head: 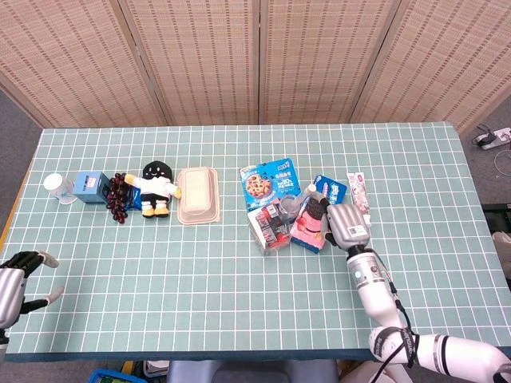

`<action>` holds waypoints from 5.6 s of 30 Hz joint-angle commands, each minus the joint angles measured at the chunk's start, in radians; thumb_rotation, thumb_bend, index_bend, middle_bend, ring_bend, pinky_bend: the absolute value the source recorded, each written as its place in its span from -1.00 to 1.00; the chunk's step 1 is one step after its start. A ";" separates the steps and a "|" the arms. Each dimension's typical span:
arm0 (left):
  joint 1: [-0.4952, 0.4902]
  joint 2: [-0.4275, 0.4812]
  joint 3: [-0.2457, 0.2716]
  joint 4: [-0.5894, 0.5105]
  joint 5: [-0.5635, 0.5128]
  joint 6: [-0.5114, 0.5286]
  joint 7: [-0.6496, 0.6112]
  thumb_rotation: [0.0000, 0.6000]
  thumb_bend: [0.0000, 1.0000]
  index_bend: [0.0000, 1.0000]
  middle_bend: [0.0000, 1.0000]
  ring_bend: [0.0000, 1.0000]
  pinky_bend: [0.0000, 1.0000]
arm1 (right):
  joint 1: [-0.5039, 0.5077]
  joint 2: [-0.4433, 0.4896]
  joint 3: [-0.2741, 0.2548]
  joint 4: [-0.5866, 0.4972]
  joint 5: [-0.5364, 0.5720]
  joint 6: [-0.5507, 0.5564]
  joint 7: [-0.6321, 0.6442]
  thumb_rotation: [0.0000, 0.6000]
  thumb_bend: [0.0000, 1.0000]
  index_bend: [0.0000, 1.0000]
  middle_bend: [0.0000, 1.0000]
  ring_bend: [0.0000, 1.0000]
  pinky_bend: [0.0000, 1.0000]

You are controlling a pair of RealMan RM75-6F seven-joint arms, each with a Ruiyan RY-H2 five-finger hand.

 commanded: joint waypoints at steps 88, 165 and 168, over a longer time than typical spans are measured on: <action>0.018 0.049 -0.016 -0.023 -0.020 0.011 -0.074 1.00 -0.72 0.12 -0.15 -0.30 0.05 | 0.080 -0.216 0.090 0.310 -0.131 -0.022 0.443 1.00 -0.60 -0.15 1.00 1.00 1.00; 0.013 0.046 -0.020 -0.023 -0.031 -0.002 -0.055 1.00 -0.72 0.12 -0.15 -0.30 0.05 | -0.020 -0.017 0.089 -0.176 -0.299 0.169 0.337 1.00 0.09 0.68 1.00 1.00 1.00; 0.014 0.047 -0.020 -0.025 -0.028 0.002 -0.057 1.00 -0.72 0.12 -0.15 -0.30 0.05 | -0.030 0.004 0.078 -0.226 -0.302 0.149 0.374 1.00 0.10 0.68 1.00 1.00 1.00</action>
